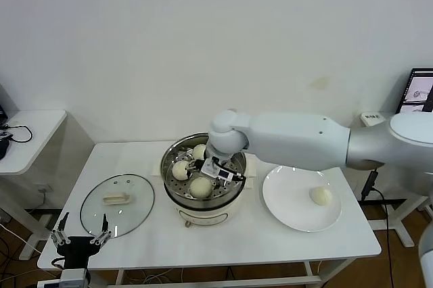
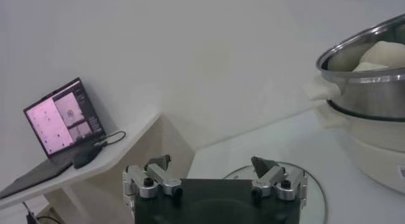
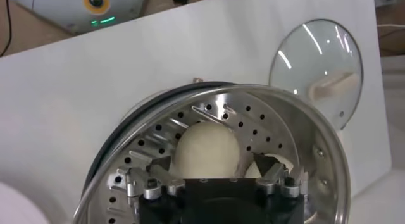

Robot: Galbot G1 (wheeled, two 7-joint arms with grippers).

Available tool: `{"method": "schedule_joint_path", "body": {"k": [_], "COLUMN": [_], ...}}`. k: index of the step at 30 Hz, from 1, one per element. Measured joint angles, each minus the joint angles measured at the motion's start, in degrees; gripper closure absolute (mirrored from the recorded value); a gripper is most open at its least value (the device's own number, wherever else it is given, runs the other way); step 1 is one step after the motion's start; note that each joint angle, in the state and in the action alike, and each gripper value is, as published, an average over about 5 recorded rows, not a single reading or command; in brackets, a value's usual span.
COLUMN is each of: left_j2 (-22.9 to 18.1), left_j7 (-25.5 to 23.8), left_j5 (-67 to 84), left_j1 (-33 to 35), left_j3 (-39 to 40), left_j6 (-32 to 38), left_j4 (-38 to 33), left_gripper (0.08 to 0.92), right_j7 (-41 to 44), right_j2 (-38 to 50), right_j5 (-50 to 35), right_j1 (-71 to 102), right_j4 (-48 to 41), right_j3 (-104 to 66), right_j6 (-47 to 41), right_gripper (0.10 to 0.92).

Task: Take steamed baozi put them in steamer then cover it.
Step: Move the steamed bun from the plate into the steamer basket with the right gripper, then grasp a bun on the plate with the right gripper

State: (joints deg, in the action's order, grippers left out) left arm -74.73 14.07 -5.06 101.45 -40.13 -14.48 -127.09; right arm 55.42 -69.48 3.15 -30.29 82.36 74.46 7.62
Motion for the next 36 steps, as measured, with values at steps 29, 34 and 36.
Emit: {"method": "schedule_joint_path", "body": {"k": [29,34,36], "left_j2": [2.34,2.56,2.62], "left_j7": [-0.59,-0.71,-0.74], "left_j5": [-0.07,-0.11,-0.16], "left_j1": [-2.14,-2.1,-2.0], "left_j3": [1.76,1.82,1.76], "left_j6": [-0.11,-0.13,-0.16], "left_j4": [1.04,1.22,1.27], "left_gripper": [0.177,0.177,0.177], "right_j7": [9.21,9.63,9.72], "right_j2": [32.0,35.13,35.76], "right_j5": [-0.47,2.08,3.17], "right_j1": [8.04,14.61,17.45], "right_j4": [4.04,1.64,0.47], "right_j3": [-16.57,-21.58,-23.71], "right_j6": [-19.71,-19.84,-19.74], "right_gripper": [0.202,0.203,0.203]}}
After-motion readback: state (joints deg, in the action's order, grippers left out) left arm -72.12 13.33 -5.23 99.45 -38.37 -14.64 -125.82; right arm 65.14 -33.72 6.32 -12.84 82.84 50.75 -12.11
